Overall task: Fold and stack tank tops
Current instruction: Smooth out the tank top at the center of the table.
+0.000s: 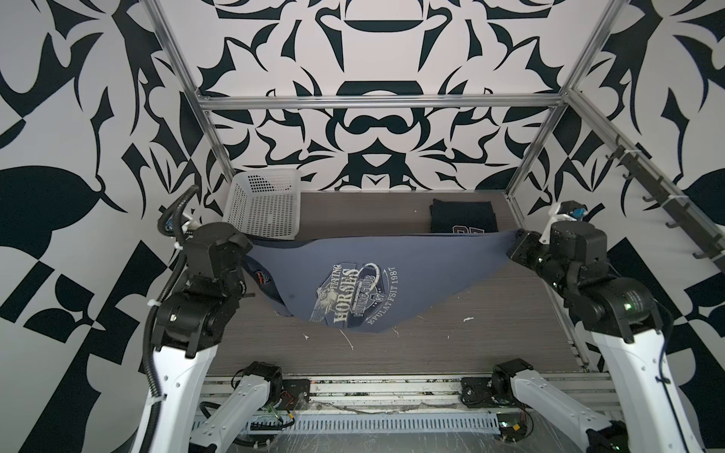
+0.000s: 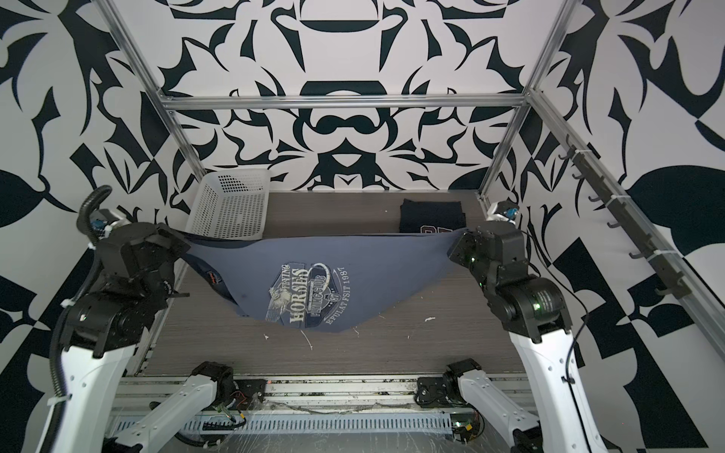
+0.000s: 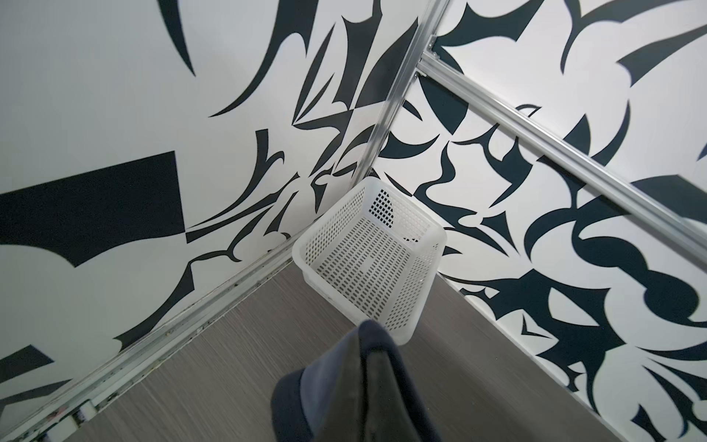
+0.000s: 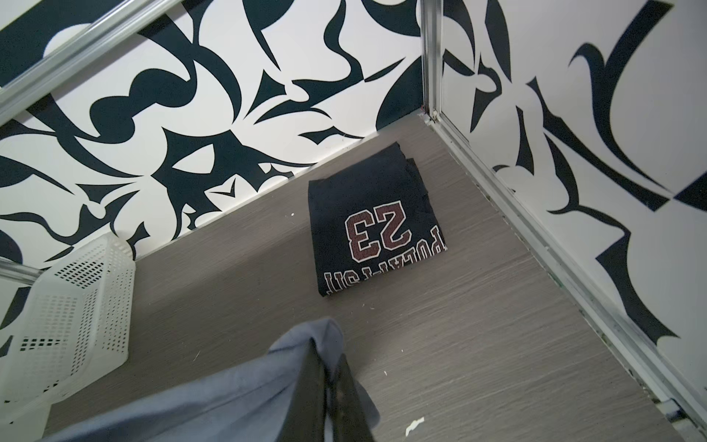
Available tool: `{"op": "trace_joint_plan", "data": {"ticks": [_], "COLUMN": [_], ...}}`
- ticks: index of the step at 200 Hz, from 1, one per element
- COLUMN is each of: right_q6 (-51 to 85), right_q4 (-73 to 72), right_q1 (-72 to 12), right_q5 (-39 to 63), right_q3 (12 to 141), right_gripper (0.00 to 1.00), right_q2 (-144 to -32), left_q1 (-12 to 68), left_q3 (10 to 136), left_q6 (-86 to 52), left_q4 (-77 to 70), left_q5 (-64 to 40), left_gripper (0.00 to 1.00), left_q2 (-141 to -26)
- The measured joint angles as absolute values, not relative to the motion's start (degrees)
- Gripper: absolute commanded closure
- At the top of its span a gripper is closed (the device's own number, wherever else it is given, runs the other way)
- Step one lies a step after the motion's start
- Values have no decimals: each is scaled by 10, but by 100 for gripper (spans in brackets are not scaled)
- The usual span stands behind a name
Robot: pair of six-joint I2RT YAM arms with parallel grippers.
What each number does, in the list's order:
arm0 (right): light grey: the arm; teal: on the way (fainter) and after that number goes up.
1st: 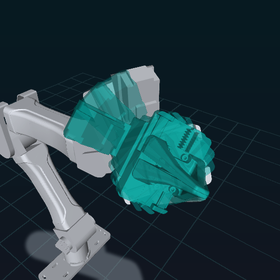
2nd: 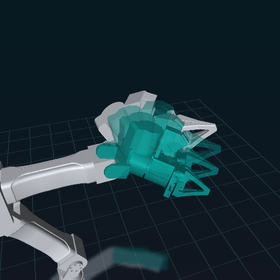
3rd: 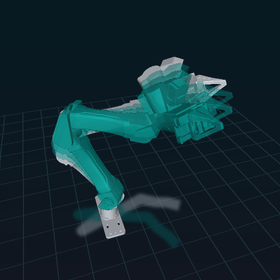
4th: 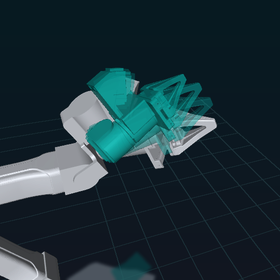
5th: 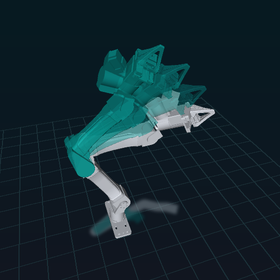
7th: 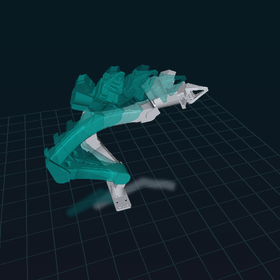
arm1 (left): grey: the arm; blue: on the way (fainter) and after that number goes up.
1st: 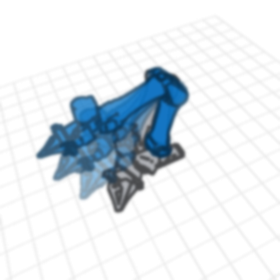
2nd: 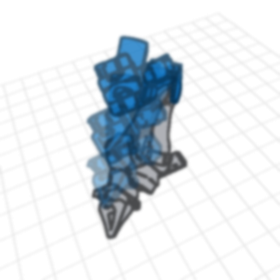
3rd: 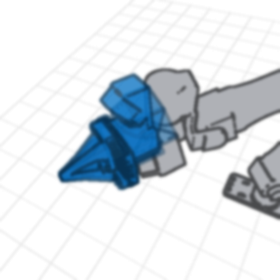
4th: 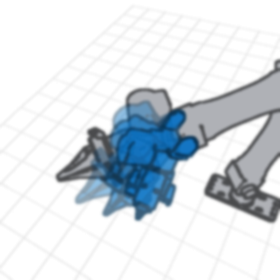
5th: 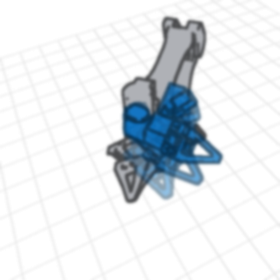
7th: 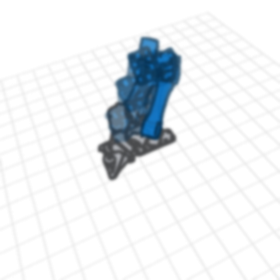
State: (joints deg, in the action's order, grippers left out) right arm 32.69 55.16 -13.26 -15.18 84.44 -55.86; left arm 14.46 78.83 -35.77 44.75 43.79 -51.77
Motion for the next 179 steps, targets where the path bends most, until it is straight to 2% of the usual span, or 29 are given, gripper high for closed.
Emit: {"op": "trace_joint_plan", "data": {"ticks": [37,71,87,102,120,146,165,179], "right_q6": [313,313,313,312,313,317,325,328], "right_q4": [503,484,480,474,453,415,402,402], "right_q1": [-44,5,7,5,6,7,7,7], "right_q5": [-76,-14,0,6,16,38,55,68], "right_q3": [956,1117,1176,1188,1147,997,858,775], "right_gripper": [100,100,100,100,100,100,100,100], "right_q2": [-705,-847,-873,-858,-801,-679,-608,-596], "left_q1": [131,88,81,80,79,77,77,77], "left_q3": [855,1015,1041,981,873,741,648,599], "left_q6": [-326,-294,-287,-291,-307,-344,-370,-382], "left_q4": [433,436,422,386,360,346,348,367], "left_q5": [423,354,328,299,262,201,147,109], "left_gripper": [100,100,100,100,100,100,100,100], "left_q2": [-652,-773,-777,-720,-624,-547,-572,-641]}}
